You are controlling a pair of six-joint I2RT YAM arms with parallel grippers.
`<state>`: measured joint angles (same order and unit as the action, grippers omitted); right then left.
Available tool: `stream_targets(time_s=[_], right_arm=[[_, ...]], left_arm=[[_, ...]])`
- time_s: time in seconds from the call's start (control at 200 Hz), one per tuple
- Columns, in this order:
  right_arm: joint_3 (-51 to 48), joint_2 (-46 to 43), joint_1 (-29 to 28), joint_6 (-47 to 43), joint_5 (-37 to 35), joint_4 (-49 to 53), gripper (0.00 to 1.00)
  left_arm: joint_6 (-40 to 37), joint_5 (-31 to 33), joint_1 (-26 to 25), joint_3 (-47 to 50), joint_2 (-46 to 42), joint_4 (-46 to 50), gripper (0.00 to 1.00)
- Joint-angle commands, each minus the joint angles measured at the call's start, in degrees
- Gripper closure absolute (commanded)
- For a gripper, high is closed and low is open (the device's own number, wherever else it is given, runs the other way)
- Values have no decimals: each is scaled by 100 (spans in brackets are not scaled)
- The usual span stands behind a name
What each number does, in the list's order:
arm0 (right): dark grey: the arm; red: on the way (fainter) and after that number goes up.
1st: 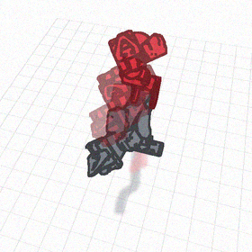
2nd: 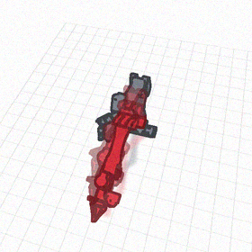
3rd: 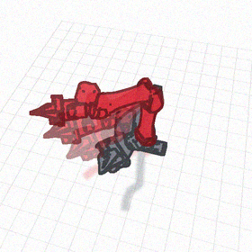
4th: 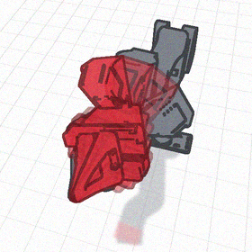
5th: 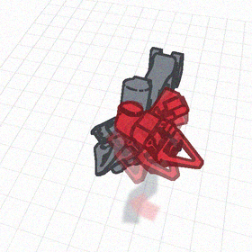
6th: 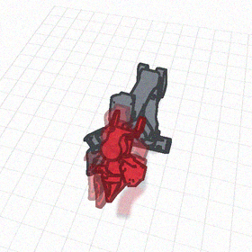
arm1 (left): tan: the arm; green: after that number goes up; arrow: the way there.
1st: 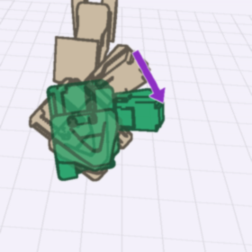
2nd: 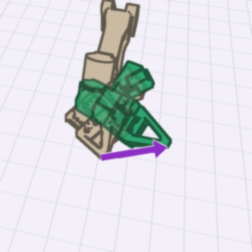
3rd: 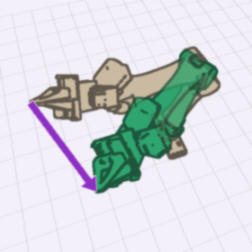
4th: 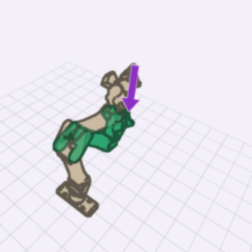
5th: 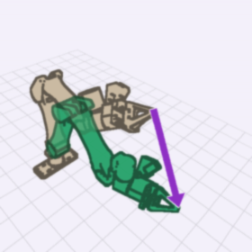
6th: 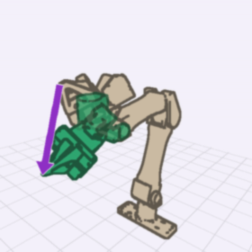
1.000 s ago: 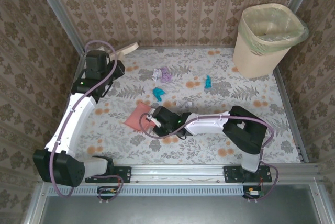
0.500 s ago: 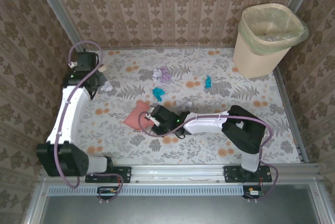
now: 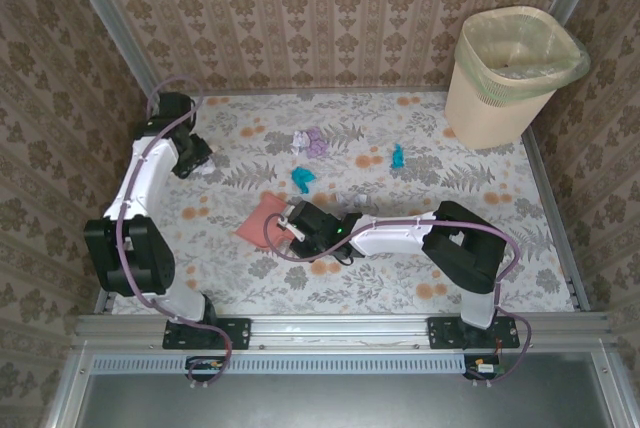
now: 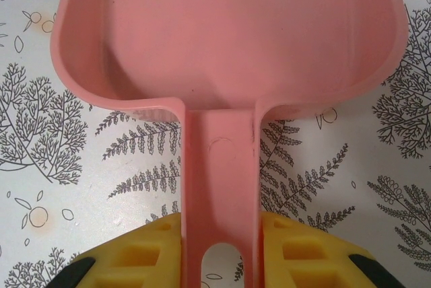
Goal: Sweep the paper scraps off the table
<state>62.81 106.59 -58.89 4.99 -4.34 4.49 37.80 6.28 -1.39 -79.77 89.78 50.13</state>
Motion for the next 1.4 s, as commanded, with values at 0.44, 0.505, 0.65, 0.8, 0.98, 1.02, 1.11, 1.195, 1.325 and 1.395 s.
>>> stream_targets(time_s=[0.44, 0.505, 0.65, 0.8, 0.98, 1.02, 1.11, 1.195, 1.325, 1.395], right_arm=[[118, 64, 18, 147, -114, 121, 100], [113, 64, 18, 175, -87, 114, 100], [104, 38, 44, 252, 3, 79, 100], [92, 40, 80, 278, 22, 78, 100], [66, 22, 106, 314, 44, 42, 100], [68, 14, 114, 318, 47, 43, 100], [49, -5, 115, 327, 53, 37, 100], [43, -3, 124, 335, 62, 30, 100], [41, -15, 124, 336, 74, 34, 100], [38, -30, 129, 336, 74, 34, 100]], left_arm=[[361, -1081, -1301, 2074, -1943, -205, 100], [349, -1065, -1468, 2099, -2086, -57, 100], [281, -1152, -1770, 2097, -2306, 286, 100], [297, -1507, -1990, 2235, -2512, 269, 100], [405, -1841, -2283, 2249, -2467, 160, 100], [499, -1850, -2339, 2271, -2505, 104, 100], [720, -2017, -2436, 2392, -2619, -218, 100], [824, -2066, -2436, 2402, -2688, -296, 100], [873, -1809, -2436, 2293, -2860, -173, 100], [886, -1694, -2436, 2232, -2986, -129, 100]])
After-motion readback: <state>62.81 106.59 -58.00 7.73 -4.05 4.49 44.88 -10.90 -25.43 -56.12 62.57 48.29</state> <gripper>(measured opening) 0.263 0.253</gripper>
